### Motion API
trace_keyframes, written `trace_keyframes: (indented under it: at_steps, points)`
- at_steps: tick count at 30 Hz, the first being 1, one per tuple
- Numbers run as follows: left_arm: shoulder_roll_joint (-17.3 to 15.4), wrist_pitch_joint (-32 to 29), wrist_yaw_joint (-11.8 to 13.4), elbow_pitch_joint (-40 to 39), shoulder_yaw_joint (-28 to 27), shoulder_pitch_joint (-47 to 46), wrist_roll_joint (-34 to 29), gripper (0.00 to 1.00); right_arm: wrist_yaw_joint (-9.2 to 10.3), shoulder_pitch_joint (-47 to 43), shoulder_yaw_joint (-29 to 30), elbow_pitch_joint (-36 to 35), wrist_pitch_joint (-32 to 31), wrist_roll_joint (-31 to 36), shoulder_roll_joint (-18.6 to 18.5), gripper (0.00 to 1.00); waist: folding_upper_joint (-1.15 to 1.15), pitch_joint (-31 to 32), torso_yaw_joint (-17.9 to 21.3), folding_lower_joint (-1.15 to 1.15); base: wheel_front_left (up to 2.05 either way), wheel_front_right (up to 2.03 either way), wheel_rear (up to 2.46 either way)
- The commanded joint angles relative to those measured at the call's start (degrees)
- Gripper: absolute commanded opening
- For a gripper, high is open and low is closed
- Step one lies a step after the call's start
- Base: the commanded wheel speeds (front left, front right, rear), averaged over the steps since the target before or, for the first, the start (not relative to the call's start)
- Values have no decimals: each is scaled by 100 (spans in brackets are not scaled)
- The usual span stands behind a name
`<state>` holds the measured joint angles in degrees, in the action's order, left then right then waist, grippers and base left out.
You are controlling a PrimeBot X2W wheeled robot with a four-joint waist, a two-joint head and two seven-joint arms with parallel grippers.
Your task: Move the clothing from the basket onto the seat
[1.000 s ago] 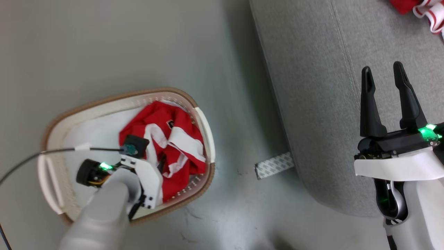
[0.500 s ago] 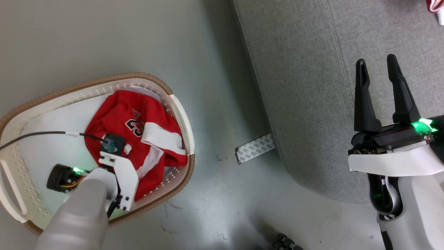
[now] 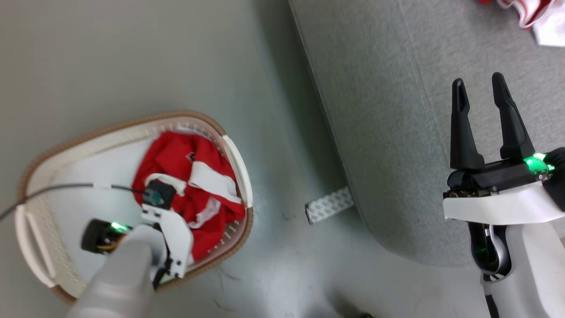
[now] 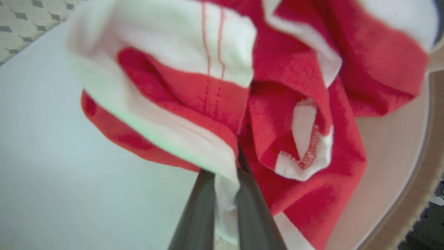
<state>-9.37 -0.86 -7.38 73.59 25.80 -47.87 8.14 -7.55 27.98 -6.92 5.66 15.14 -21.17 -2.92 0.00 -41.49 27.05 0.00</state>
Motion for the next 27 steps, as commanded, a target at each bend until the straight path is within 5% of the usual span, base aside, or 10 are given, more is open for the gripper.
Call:
trace_keyframes:
  at_steps: [1, 12, 27]
  points:
    - [31, 131, -4, 8, -17, 116, 70, 0, 13, -65, 30, 47, 0, 51, 2, 100, 0, 297, -115, 0, 0, 0, 0]
    - [506, 1392, -13, -313, 191, 726, 594, 0, 13, -537, 99, 201, 0, 285, -334, 100, 0, 1794, -659, 0, 0, 0, 0]
    - [627, 1600, -6, -1785, 852, 1223, 1423, 0, 13, -1259, -93, 450, 0, 191, -506, 100, 0, 3235, -1418, 0, 0, 0, 0]
